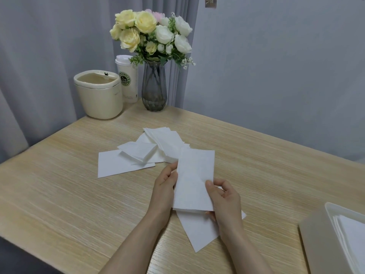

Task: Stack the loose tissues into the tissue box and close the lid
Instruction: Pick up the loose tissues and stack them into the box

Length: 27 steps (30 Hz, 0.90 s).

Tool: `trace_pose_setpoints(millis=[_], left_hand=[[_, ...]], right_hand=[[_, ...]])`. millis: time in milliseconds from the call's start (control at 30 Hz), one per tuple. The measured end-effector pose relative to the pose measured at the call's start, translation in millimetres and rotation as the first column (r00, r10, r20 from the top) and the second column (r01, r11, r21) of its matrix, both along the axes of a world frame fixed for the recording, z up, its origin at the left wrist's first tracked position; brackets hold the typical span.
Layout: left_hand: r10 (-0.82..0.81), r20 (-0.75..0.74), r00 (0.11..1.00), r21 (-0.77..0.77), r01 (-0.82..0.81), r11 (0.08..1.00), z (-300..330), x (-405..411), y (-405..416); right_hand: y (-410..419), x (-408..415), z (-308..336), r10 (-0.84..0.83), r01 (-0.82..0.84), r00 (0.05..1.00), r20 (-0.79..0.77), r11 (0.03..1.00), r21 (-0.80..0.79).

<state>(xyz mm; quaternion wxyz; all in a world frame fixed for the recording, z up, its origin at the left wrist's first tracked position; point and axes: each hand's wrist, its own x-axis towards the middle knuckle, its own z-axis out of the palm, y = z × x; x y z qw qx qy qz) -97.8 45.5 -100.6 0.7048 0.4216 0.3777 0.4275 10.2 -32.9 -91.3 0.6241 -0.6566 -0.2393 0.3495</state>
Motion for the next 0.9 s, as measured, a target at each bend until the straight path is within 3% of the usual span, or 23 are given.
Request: trace_pose_setpoints(millis=[600,767,900], left_hand=[[-0.028,0.036,0.999,0.069,0.026,0.997,-5,1,1],[0.004,0.043,0.999,0.074,-0.007,0.997,-5,-1,1],[-0.025,0.039,0.999,0.071,0.022,0.997,-3,-3,-5]], right_hand=[[0,1,-11,-0.015,0.015,1.0,-0.003,0.998,0.055],[-11,-6,-10,-0.065,0.054,0.951,0.303,0.997,0.045],[-14,-11,-7,0.069,-0.062,0.957,0.283,0.998,-0.034]])
